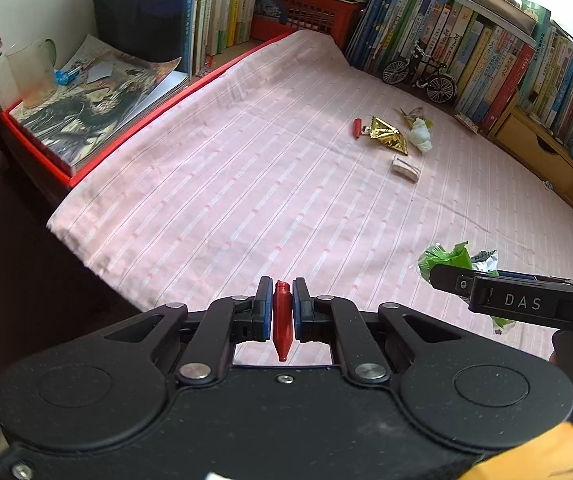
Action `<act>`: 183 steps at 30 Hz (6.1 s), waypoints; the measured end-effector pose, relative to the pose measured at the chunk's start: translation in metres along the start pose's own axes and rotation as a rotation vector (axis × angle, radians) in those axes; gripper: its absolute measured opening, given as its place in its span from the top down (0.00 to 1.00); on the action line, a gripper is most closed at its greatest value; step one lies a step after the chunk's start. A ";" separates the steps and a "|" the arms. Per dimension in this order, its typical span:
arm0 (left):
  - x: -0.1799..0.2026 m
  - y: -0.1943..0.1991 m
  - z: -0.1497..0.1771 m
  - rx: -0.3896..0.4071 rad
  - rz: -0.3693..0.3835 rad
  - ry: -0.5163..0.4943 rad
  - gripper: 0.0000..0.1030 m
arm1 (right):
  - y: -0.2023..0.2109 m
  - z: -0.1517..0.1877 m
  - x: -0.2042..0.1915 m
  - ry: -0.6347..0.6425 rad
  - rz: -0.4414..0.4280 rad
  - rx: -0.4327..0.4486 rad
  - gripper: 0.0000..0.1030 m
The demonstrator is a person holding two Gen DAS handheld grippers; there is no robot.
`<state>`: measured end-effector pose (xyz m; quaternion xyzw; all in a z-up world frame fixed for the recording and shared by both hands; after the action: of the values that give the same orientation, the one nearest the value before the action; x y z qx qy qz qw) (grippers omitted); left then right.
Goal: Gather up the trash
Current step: 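Carry the red stick and green-white wrapper off the bed to the bin, then open the left tool while the right tool opens over the bin, then move both tools back over the bed toward the tissue and small box, then grasp the small white box with the left tool while the right tool grasps the white tissue, then carry the small white box and white tissue off the bed to the bin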
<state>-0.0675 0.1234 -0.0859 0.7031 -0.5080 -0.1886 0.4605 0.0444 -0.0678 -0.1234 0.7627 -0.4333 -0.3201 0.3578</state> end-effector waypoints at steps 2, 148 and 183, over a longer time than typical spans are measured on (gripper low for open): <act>-0.015 0.005 0.012 -0.010 0.003 0.013 0.91 | 0.003 0.009 -0.019 0.021 -0.009 -0.006 0.18; 0.194 -0.099 -0.079 0.047 0.197 -0.201 0.64 | 0.010 -0.094 0.160 -0.197 0.042 0.107 0.71; -0.095 0.031 0.154 -0.159 0.021 -0.062 0.63 | 0.040 0.152 -0.113 -0.017 -0.088 -0.149 0.70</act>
<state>-0.2369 0.1354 -0.1569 0.6528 -0.5126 -0.2454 0.5009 -0.1415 -0.0224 -0.1522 0.7496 -0.3773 -0.3732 0.3955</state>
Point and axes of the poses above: each gripper's, at about its wrist camera, not at the fingertips, and y roughly against the way its jaws point, x to its right, z to its underside, the point moved 7 cm from there along -y, roughly the way its jaws point, and after that the axes turned 7 degrees about y, right-handed, at the moved point
